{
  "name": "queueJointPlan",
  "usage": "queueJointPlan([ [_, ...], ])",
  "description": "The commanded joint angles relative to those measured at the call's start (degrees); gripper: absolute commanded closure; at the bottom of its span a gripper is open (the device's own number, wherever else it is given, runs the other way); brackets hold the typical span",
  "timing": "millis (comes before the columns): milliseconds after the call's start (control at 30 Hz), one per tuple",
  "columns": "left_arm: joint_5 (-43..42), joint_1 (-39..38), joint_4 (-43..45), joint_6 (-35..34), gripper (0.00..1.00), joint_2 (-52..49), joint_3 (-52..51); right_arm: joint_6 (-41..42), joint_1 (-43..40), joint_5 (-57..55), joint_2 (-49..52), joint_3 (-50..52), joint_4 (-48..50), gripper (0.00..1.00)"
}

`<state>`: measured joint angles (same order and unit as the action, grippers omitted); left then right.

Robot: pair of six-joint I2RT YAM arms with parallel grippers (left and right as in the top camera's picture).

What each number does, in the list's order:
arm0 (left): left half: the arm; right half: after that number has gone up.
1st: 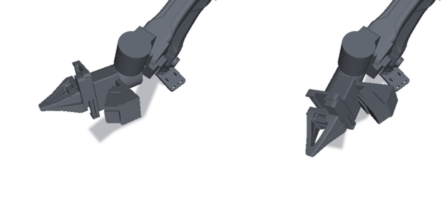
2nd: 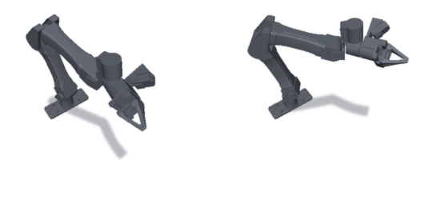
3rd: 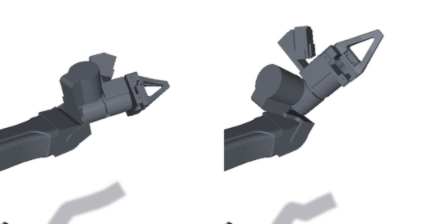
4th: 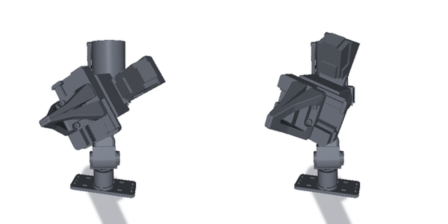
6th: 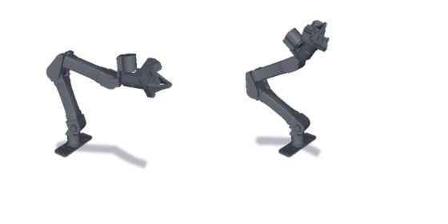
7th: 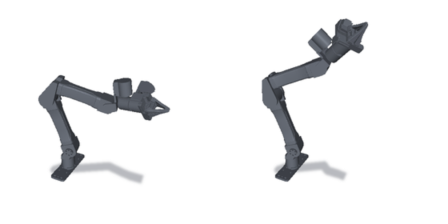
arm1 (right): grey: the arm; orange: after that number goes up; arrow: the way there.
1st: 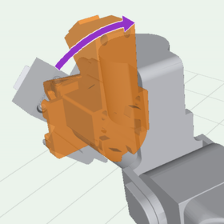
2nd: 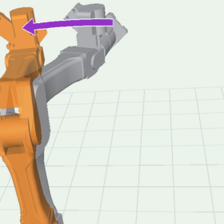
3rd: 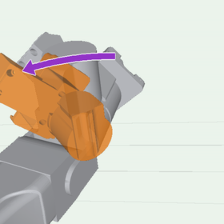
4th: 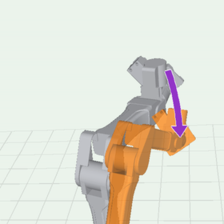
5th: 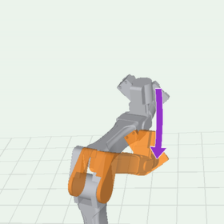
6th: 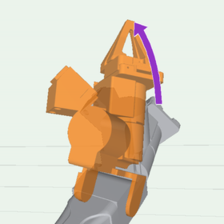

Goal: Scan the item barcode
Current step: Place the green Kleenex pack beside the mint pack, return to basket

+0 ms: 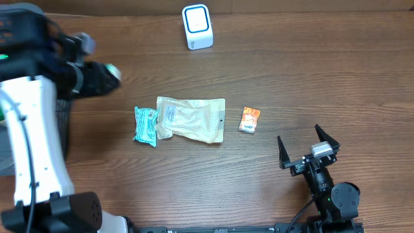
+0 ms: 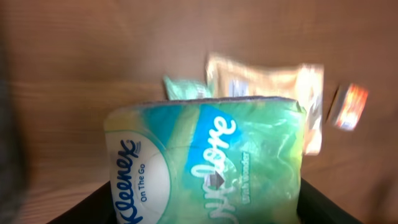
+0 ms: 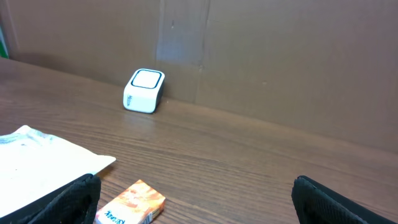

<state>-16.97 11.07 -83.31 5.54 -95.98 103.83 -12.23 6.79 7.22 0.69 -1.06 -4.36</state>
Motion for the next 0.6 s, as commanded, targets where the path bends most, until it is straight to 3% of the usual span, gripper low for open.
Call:
queueJointPlan([
  [0, 1.03, -3.10, 4.31, 1.64, 0.40, -0.28, -9.86, 0.35, -0.15, -0.31, -0.52, 0.59, 0.22, 0.00],
  [200, 2.89, -4.72, 20.15, -2.99, 0.39, -0.28, -27.80, 0.35, -0.15, -0.31, -0.52, 0.59, 0.22, 0.00],
  [400, 3.50, -4.83, 32.87, -3.98, 0.40, -0.28, -38.21, 0.35, -0.15, -0.31, -0.52, 0.59, 0.22, 0.00],
  [567, 13.38, -4.44, 41.81, -10.08, 0.34, -0.28, -43.08, 0.35, -0.15, -0.31, -0.52, 0.59, 0.22, 0.00],
])
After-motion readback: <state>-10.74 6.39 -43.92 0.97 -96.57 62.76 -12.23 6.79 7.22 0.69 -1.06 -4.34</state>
